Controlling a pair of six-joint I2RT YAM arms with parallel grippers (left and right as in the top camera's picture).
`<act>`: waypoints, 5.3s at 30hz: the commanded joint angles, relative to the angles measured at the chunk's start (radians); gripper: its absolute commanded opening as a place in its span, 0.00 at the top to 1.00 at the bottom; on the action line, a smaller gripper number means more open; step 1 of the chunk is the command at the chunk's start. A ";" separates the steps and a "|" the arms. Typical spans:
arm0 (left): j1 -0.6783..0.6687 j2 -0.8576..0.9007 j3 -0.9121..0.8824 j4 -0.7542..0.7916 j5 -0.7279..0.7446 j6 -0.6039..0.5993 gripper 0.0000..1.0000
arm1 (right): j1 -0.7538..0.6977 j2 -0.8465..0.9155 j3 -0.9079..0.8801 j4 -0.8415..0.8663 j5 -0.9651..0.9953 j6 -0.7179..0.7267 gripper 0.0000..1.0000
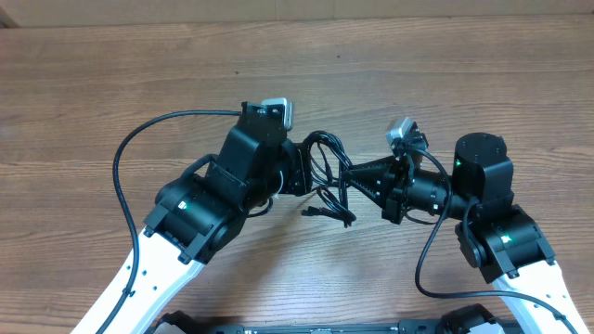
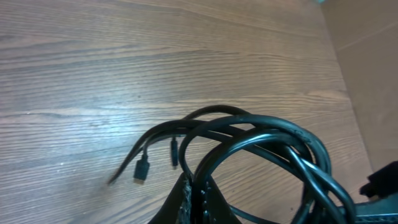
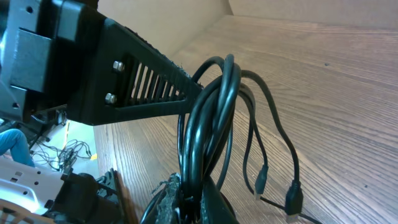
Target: Untangle cables
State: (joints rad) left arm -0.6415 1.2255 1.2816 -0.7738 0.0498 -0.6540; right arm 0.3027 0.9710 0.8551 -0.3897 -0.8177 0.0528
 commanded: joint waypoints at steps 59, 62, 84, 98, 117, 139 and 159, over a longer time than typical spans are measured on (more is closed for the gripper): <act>0.000 0.033 0.010 0.060 -0.005 -0.004 0.96 | 0.005 -0.005 0.029 0.090 -0.126 0.052 0.96; 0.000 0.033 0.010 0.060 -0.005 -0.004 0.96 | 0.005 -0.005 0.029 0.090 -0.126 0.052 0.96; 0.002 0.033 0.010 0.022 -0.117 -0.004 0.96 | 0.005 -0.005 0.029 0.085 -0.126 0.052 0.96; 0.025 -0.042 0.010 0.006 -0.211 -0.003 0.96 | 0.005 -0.005 0.029 0.066 -0.122 0.052 0.96; 0.028 -0.116 0.010 -0.041 -0.250 0.004 0.96 | 0.005 -0.005 0.029 -0.013 0.047 0.053 0.96; 0.027 -0.174 0.010 -0.166 -0.285 0.076 0.96 | 0.005 -0.003 0.029 -0.061 0.048 -0.038 0.52; 0.026 -0.109 0.010 -0.131 -0.048 0.124 0.96 | 0.005 0.023 0.029 0.074 -0.190 -0.197 0.30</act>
State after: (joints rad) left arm -0.6151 1.1088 1.2816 -0.9165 -0.0399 -0.5461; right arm 0.3084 0.9794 0.8612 -0.3222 -0.9855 -0.1211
